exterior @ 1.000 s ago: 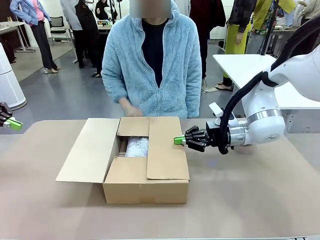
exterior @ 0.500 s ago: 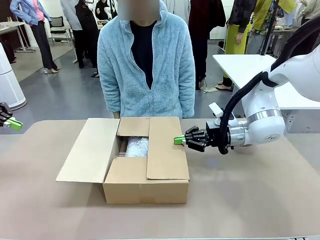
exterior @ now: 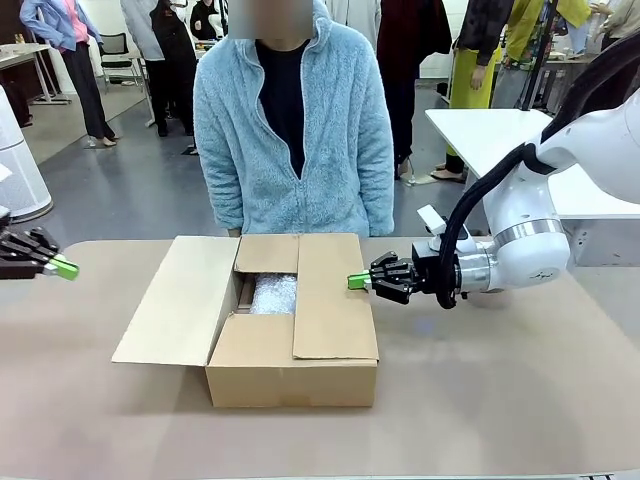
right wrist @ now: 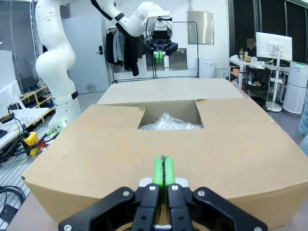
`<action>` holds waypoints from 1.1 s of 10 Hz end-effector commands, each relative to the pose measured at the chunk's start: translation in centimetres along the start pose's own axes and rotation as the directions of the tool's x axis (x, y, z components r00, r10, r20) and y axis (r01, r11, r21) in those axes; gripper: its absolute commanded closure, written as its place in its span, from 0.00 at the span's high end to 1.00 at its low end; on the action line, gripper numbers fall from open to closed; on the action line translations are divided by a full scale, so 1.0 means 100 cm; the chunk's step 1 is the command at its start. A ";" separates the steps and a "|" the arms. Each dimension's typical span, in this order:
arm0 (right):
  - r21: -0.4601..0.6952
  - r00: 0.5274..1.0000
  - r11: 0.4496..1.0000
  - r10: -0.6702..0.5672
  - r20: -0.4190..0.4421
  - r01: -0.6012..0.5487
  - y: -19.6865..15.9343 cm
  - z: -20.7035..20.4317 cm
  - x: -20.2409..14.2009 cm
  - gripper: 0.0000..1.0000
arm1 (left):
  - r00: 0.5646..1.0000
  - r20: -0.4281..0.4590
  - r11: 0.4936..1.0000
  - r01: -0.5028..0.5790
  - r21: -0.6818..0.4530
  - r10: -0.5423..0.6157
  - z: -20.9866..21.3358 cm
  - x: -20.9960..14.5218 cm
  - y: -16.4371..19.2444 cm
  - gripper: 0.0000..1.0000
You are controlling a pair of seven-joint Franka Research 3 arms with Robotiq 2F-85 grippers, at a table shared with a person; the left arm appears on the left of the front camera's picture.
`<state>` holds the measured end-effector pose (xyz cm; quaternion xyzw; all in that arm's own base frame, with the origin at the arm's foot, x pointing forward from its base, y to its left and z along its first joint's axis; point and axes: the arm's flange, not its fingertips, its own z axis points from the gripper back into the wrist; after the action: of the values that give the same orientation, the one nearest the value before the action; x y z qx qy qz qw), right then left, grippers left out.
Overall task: Wrap the clocks to prevent damage.
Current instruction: Push the left (or right) flap of the Package Box to close it.
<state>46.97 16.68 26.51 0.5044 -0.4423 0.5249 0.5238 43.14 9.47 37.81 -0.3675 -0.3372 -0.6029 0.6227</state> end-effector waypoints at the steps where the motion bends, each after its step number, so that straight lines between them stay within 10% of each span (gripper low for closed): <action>1: -0.015 1.000 1.000 -0.010 0.004 0.011 0.001 -0.001 -0.004 0.01 | 0.998 -0.043 0.998 0.054 -0.030 -0.056 -0.038 0.007 -0.002 0.00; 7: -0.015 1.000 1.000 -0.010 0.004 0.011 0.001 -0.001 -0.004 0.01 | 0.991 -0.127 0.997 0.037 -0.063 -0.045 -0.115 -0.016 0.000 0.00; 11: -0.015 1.000 1.000 -0.010 0.004 0.011 0.001 -0.001 -0.004 0.01 | 0.999 0.039 0.996 0.023 -0.091 -0.020 -0.137 -0.004 0.005 0.00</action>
<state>46.96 16.67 26.50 0.5047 -0.4424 0.5247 0.5238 43.04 -1.51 30.76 -0.3847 -0.2952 -0.6233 0.6135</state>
